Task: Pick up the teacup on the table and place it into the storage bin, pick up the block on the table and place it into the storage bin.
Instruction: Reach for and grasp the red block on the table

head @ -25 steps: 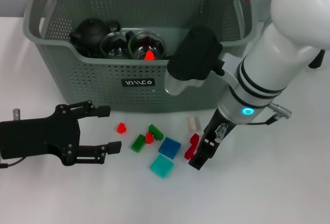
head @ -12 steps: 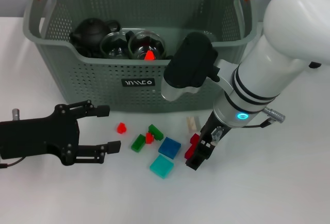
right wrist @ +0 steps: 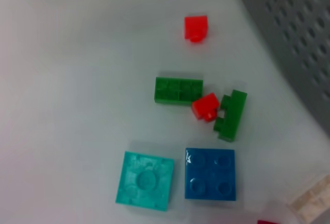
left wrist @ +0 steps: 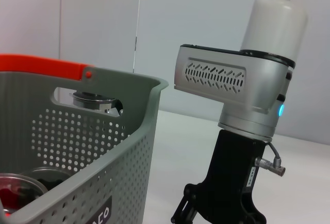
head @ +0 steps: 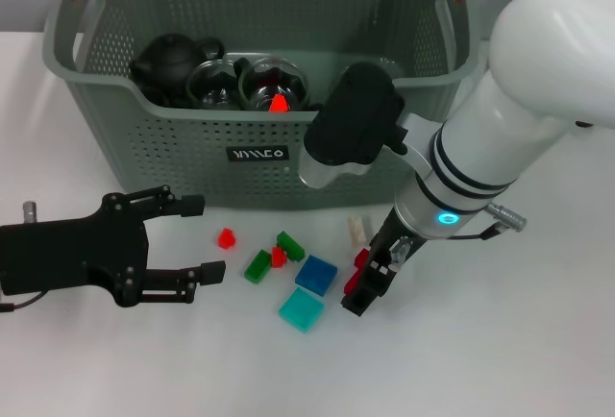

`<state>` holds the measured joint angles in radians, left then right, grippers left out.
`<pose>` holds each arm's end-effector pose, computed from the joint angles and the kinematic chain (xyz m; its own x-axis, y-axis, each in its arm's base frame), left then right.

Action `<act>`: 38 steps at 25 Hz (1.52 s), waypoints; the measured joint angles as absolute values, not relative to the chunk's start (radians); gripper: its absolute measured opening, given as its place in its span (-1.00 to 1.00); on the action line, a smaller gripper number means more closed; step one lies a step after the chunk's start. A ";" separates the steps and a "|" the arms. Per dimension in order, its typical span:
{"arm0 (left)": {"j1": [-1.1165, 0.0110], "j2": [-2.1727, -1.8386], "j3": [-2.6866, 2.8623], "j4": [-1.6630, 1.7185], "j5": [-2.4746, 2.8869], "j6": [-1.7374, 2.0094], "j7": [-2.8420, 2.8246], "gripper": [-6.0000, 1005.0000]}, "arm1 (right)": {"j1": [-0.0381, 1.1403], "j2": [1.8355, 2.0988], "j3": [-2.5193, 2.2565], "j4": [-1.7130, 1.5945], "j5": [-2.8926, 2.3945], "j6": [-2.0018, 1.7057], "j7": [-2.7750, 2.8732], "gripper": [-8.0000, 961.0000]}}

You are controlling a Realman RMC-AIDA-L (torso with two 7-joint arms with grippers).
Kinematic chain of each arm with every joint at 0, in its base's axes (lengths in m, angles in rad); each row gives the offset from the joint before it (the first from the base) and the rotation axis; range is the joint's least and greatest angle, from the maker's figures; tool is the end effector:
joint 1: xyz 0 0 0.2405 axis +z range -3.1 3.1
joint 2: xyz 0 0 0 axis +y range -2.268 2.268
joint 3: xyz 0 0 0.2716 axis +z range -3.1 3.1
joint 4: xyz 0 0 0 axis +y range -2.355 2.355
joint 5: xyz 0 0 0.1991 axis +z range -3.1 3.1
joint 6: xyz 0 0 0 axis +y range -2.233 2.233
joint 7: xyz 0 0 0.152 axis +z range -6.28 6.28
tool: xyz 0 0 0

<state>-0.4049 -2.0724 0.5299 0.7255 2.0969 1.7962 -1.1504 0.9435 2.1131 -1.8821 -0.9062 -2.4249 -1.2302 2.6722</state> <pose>-0.2959 0.2767 0.0108 0.8345 0.1972 0.5145 0.3295 -0.9270 -0.1792 0.1407 0.3558 -0.1340 0.8010 -0.4144 0.4321 -0.3116 -0.9048 -0.2901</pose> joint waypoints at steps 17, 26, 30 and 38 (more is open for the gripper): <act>-0.402 -2.072 0.528 0.724 2.097 1.796 -1.150 0.74 | 0.956 2.115 -1.917 -0.873 -2.393 -1.187 2.682 0.94; -0.396 -2.075 0.528 0.724 2.097 1.796 -1.142 0.74 | 0.956 2.115 -1.919 -0.873 -2.393 -1.185 2.684 0.40; -0.396 -2.075 0.528 0.724 2.097 1.796 -1.141 0.74 | 0.956 2.115 -1.921 -0.873 -2.393 -1.185 2.684 0.34; -0.394 -2.075 0.528 0.724 2.097 1.800 -1.141 0.74 | 0.953 2.112 -1.923 -0.873 -2.393 -1.194 2.680 0.34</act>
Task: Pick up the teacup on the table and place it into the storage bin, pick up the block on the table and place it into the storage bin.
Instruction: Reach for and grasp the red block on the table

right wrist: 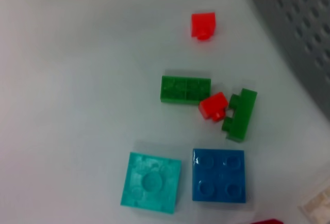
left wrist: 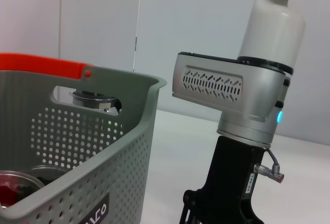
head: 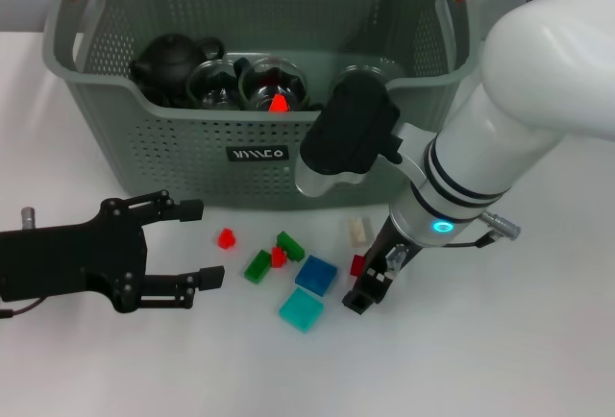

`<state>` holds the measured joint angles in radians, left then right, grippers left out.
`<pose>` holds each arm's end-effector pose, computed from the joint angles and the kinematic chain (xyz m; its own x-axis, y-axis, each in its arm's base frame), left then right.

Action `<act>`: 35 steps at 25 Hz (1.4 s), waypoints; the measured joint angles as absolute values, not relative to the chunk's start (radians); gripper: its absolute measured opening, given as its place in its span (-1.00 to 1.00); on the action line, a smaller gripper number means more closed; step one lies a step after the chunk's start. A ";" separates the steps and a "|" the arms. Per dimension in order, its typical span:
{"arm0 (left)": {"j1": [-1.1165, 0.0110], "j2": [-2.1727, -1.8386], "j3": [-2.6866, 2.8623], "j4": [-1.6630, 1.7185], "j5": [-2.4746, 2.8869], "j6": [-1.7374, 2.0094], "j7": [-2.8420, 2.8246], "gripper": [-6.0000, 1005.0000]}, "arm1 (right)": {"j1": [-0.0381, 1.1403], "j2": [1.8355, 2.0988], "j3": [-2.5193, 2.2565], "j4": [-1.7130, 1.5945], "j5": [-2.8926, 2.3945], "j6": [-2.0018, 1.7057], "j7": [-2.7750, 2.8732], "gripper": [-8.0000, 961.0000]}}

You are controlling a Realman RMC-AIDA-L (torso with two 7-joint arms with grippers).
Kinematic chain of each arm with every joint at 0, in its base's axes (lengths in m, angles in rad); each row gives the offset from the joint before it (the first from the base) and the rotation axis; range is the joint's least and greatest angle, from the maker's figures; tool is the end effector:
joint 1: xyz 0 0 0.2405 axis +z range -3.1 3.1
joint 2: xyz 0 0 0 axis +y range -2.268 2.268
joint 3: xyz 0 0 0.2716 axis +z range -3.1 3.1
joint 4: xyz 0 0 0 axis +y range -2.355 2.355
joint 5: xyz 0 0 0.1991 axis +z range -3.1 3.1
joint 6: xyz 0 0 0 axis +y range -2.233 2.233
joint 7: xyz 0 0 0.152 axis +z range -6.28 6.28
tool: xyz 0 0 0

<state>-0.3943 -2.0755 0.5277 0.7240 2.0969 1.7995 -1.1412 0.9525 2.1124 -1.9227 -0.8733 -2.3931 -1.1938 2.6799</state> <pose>-0.2980 0.2729 0.0096 0.8321 0.1986 0.5178 0.3328 -0.9257 -0.1797 0.1438 0.3538 -0.1403 0.7991 -0.4157 0.4343 -0.3152 -0.9049 -0.2861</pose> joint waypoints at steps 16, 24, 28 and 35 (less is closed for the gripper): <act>-0.394 -2.076 0.528 0.727 2.097 1.807 -1.143 0.74 | 0.946 2.104 -1.901 -0.921 -2.400 -1.234 2.687 -0.07; -0.395 -2.075 0.528 0.726 2.097 1.804 -1.144 0.74 | 0.949 2.108 -1.902 -0.911 -2.401 -1.195 2.697 0.18; -0.396 -2.074 0.528 0.726 2.097 1.803 -1.144 0.74 | 0.945 2.109 -1.906 -0.905 -2.400 -1.180 2.698 0.20; -0.396 -2.074 0.528 0.726 2.097 1.803 -1.144 0.74 | 0.949 2.112 -1.908 -0.874 -2.397 -1.159 2.700 -0.01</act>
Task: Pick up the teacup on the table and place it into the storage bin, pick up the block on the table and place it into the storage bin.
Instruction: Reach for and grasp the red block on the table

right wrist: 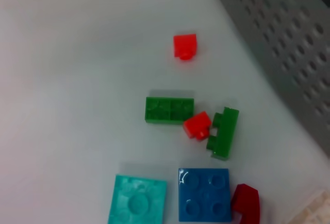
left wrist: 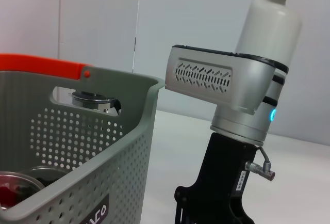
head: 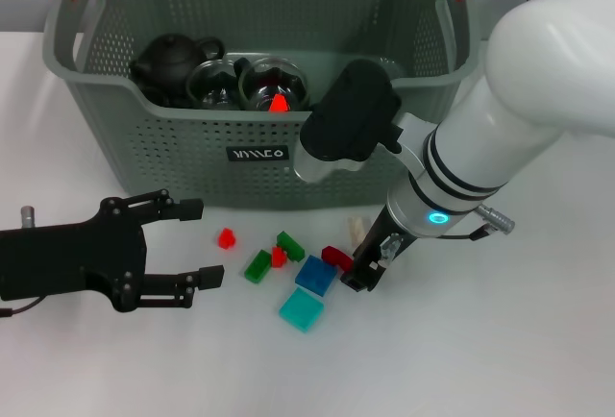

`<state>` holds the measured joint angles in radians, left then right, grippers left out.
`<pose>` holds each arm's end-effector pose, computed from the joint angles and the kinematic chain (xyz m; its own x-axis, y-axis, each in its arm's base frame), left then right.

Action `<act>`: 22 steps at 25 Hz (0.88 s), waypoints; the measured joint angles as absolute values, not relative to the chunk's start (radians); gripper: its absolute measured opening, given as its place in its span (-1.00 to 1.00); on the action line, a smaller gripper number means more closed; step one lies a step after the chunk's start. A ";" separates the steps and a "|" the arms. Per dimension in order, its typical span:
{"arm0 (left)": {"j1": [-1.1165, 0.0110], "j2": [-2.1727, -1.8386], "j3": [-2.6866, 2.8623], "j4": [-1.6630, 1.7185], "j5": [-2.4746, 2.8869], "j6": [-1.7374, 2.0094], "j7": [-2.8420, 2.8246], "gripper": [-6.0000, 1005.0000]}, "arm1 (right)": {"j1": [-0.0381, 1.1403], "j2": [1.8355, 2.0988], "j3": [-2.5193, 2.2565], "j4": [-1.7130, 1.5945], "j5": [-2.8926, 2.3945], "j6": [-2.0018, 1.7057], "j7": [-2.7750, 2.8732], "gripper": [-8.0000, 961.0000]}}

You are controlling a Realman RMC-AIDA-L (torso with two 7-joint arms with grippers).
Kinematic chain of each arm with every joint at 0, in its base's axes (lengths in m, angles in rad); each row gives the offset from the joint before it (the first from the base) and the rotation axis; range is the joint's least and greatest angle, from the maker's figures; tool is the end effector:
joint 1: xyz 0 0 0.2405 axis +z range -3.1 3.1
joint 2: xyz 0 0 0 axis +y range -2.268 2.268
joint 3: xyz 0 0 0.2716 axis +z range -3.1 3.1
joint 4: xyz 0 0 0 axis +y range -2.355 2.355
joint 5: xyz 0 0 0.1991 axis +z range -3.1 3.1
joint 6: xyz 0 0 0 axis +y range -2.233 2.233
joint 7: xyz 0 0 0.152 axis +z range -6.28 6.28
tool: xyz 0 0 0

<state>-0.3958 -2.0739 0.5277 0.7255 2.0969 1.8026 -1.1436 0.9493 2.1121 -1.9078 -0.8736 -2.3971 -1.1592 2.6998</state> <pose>-0.2976 0.2732 0.0105 0.8325 0.1979 0.5175 0.3311 -0.9266 -0.1783 0.1410 0.3596 -0.1401 0.8076 -0.4407 0.3918 -0.3334 -0.8893 -0.3130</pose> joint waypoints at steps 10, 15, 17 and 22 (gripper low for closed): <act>-0.396 -2.074 0.528 0.724 2.097 1.800 -1.145 0.74 | 0.949 2.112 -1.908 -0.871 -2.395 -1.146 2.699 -0.28; -0.395 -2.074 0.528 0.724 2.097 1.798 -1.142 0.74 | 0.949 2.112 -1.911 -0.868 -2.394 -1.139 2.698 -0.34; -0.395 -2.075 0.528 0.724 2.097 1.798 -1.142 0.74 | 0.949 2.113 -1.916 -0.863 -2.394 -1.136 2.698 -0.36; -0.395 -2.075 0.528 0.724 2.097 1.798 -1.141 0.74 | 0.951 2.114 -1.921 -0.855 -2.393 -1.138 2.698 -0.43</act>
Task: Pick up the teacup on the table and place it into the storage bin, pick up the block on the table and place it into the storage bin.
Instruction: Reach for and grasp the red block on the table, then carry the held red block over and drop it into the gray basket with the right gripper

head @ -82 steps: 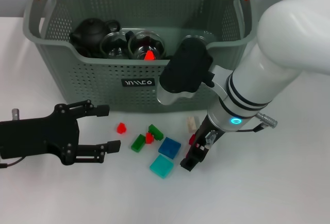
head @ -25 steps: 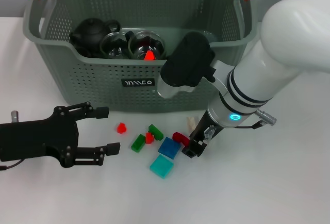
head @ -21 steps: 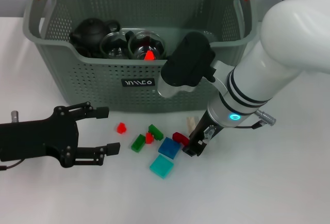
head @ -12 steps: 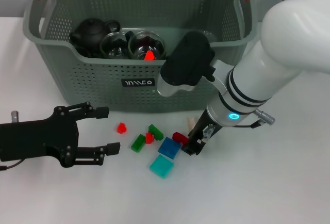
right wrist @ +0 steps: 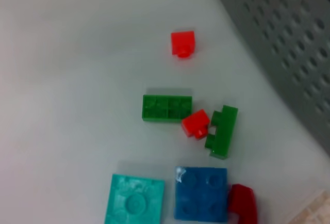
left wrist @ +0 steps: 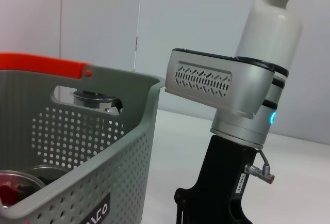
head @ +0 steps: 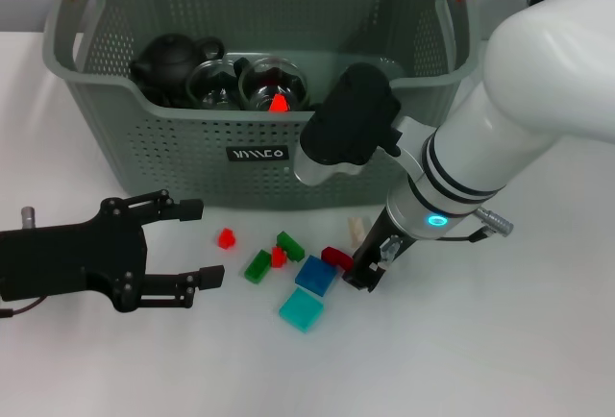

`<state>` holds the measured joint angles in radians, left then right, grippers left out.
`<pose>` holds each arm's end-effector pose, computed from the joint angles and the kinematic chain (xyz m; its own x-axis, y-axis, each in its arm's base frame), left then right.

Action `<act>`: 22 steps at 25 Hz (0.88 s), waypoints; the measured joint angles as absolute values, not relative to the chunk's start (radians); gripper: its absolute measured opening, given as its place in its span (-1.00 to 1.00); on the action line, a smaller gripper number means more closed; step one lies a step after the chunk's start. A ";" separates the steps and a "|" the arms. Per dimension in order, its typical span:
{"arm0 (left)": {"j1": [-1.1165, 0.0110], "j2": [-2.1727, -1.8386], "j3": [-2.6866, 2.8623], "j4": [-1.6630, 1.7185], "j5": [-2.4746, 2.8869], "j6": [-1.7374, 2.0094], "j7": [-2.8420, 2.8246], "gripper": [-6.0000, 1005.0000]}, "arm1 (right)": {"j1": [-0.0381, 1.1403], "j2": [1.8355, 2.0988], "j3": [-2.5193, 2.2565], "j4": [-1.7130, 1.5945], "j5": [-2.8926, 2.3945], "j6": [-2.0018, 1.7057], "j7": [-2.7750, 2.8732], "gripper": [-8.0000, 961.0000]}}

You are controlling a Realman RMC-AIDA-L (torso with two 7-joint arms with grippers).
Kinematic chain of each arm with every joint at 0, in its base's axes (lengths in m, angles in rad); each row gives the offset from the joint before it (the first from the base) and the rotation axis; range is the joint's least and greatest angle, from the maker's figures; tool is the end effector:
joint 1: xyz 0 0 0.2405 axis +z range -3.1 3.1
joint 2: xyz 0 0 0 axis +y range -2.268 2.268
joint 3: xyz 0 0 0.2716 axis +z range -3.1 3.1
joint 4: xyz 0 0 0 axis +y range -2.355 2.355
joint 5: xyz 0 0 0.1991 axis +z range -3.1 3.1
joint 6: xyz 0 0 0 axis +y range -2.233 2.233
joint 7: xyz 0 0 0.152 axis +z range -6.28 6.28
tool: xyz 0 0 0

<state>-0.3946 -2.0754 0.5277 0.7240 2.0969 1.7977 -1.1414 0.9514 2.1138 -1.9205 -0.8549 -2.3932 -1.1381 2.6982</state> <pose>-0.2981 0.2732 0.0097 0.8325 0.1988 0.5171 0.3334 -0.9253 -0.1810 0.1439 0.3599 -0.1426 0.8074 -0.4402 0.3928 -0.3303 -0.8889 -0.3173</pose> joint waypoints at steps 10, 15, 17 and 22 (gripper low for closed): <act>-0.394 -2.075 0.526 0.724 2.097 1.802 -1.143 0.74 | 0.943 2.111 -1.915 -0.874 -2.390 -1.162 2.698 -0.60; -0.394 -2.075 0.526 0.724 2.097 1.804 -1.146 0.74 | 0.911 2.102 -1.897 -0.942 -2.397 -1.182 2.701 -0.65; -0.394 -2.075 0.526 0.724 2.097 1.807 -1.146 0.74 | 0.890 2.100 -1.866 -0.988 -2.415 -1.216 2.701 -0.65; -0.394 -2.074 0.525 0.726 2.097 1.809 -1.147 0.74 | 0.809 2.098 -1.764 -1.186 -2.450 -1.364 2.687 -0.64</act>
<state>-0.3941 -2.0744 0.5255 0.7264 2.0969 1.8090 -1.1474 0.8089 2.0985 -1.7635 -1.1856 -2.4499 -1.3644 2.6865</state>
